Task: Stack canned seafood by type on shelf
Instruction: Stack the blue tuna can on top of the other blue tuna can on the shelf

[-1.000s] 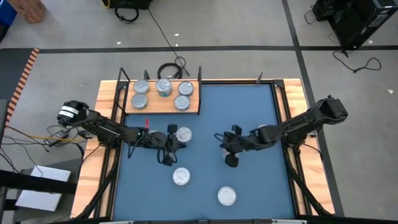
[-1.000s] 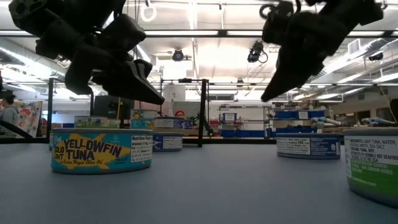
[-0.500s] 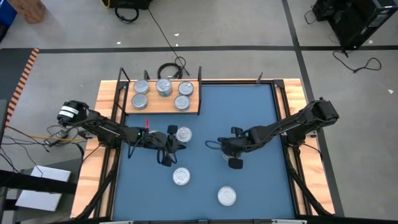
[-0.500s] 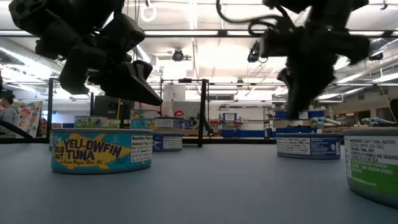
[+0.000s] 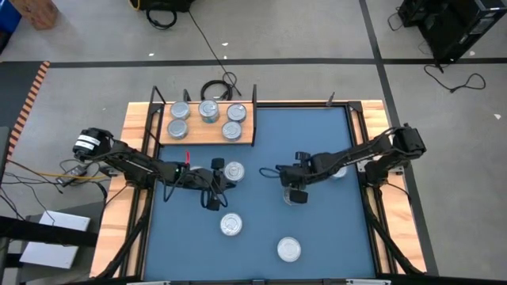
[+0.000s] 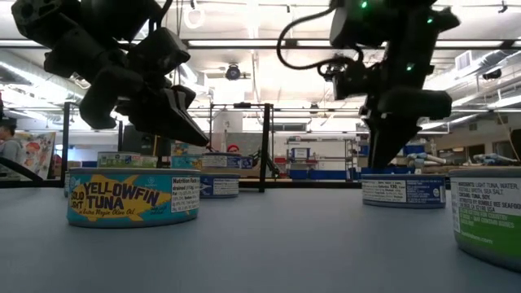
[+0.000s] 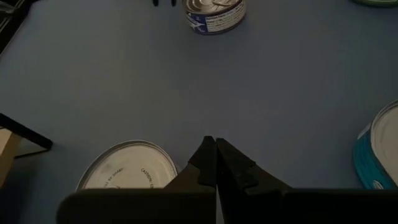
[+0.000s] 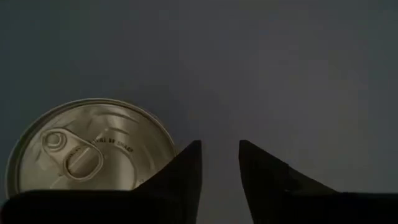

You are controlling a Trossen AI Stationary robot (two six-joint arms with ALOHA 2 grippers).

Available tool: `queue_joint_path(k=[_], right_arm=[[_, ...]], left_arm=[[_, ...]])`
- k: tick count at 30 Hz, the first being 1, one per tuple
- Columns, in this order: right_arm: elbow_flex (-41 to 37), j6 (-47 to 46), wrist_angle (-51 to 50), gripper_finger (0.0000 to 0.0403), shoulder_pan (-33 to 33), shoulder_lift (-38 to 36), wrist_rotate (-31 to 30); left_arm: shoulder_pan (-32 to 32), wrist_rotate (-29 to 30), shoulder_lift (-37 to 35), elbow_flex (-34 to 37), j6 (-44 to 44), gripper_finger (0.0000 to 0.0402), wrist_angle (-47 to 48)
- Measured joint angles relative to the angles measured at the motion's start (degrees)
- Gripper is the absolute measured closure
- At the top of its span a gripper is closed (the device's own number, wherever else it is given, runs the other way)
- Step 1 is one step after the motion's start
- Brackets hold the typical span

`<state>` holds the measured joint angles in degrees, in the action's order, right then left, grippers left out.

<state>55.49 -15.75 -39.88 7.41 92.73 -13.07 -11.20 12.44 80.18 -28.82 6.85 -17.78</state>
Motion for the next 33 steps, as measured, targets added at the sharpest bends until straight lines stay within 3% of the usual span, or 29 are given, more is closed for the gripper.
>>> queue_joint_path(k=[4,9,14,23,33], right_arm=[[-0.42,2.57,1.69,0.0305,-2.11,0.03,5.66],[-0.18,2.95,1.90,0.0302,-2.39,0.02,5.81],[-0.18,3.96,1.53,0.0293,-2.42,0.02,8.71],[-0.18,5.39,1.03,0.0299,-3.92,0.24,15.37],[-0.20,3.94,0.14,0.0295,-2.88,-1.14,13.17]], left_arm=[[0.00,1.05,0.00,0.00,-0.01,0.0400,0.77],[0.00,1.65,0.00,0.00,-0.27,0.0400,2.38],[0.00,1.67,0.00,0.00,-4.31,0.0400,3.08],[-0.11,1.84,0.00,0.00,-4.20,0.0400,3.23],[-0.09,1.93,0.00,0.00,-4.00,0.0400,3.21]])
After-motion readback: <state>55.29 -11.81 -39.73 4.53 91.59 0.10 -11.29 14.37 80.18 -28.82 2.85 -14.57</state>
